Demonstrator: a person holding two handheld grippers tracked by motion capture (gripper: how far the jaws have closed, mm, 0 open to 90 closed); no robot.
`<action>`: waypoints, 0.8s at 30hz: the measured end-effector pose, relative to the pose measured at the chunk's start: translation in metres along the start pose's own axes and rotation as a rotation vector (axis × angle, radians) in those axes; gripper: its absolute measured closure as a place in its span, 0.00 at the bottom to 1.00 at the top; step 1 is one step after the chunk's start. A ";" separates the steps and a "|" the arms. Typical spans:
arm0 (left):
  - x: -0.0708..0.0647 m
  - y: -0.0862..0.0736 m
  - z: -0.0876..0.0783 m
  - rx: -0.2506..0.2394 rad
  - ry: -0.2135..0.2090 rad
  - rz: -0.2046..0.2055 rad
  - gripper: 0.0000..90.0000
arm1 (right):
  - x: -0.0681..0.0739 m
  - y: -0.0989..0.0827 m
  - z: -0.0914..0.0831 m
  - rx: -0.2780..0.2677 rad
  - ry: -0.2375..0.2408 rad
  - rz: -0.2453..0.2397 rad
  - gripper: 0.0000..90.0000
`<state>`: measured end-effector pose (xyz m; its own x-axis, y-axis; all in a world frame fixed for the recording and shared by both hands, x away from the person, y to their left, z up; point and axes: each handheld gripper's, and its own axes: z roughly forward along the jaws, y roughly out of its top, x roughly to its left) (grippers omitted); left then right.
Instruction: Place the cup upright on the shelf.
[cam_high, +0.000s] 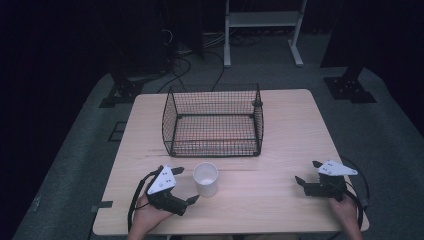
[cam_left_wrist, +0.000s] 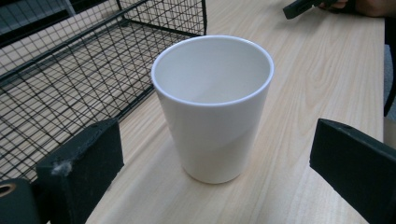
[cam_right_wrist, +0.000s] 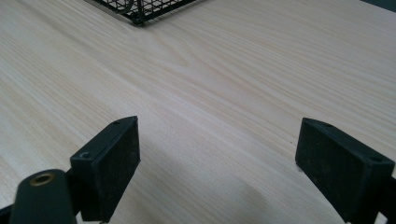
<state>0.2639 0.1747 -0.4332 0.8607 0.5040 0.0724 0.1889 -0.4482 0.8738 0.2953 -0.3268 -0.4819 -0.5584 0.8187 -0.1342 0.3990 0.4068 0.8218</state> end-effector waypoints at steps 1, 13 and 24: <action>0.000 0.001 0.001 0.008 -0.003 0.001 0.02 | 0.000 0.000 0.000 0.000 -0.001 0.000 0.15; 0.004 0.008 0.023 0.120 -0.059 -0.003 0.02 | 0.000 0.000 0.000 0.002 -0.003 -0.001 0.15; 0.007 0.019 0.046 0.175 -0.096 0.000 0.04 | 0.001 0.000 0.000 0.003 -0.002 -0.006 0.15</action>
<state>0.2953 0.1358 -0.4385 0.9000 0.4354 0.0190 0.2613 -0.5740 0.7760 0.2952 -0.3260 -0.4821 -0.5595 0.8169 -0.1403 0.3979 0.4131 0.8191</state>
